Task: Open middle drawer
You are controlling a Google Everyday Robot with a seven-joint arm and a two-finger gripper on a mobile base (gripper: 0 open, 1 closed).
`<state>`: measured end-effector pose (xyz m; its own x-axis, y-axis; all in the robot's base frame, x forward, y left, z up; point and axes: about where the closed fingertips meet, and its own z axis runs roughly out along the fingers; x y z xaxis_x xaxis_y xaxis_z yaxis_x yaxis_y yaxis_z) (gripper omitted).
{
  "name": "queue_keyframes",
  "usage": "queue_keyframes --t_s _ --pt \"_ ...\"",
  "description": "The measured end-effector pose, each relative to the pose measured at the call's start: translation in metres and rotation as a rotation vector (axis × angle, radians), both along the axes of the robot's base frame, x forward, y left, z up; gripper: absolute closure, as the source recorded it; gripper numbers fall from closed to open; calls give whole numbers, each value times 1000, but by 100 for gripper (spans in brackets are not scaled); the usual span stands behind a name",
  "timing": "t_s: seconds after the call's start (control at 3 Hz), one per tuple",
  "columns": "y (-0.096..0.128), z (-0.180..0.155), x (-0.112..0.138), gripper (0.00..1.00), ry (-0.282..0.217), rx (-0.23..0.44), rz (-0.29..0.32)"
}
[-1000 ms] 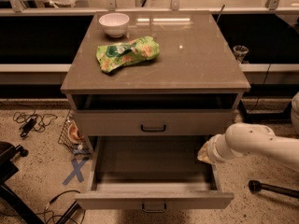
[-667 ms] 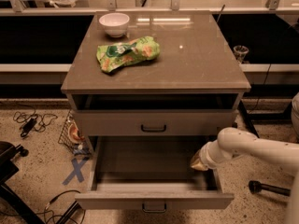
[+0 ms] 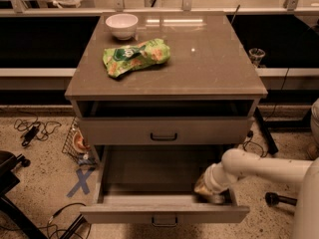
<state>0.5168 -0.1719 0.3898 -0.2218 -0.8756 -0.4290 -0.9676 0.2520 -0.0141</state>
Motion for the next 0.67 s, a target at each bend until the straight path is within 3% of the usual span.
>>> queue_keyframes --t_s 0.33,0.67 --pt "23 -11 -48 100 20 2 -24" --pt "27 -12 -56 100 25 3 -32"
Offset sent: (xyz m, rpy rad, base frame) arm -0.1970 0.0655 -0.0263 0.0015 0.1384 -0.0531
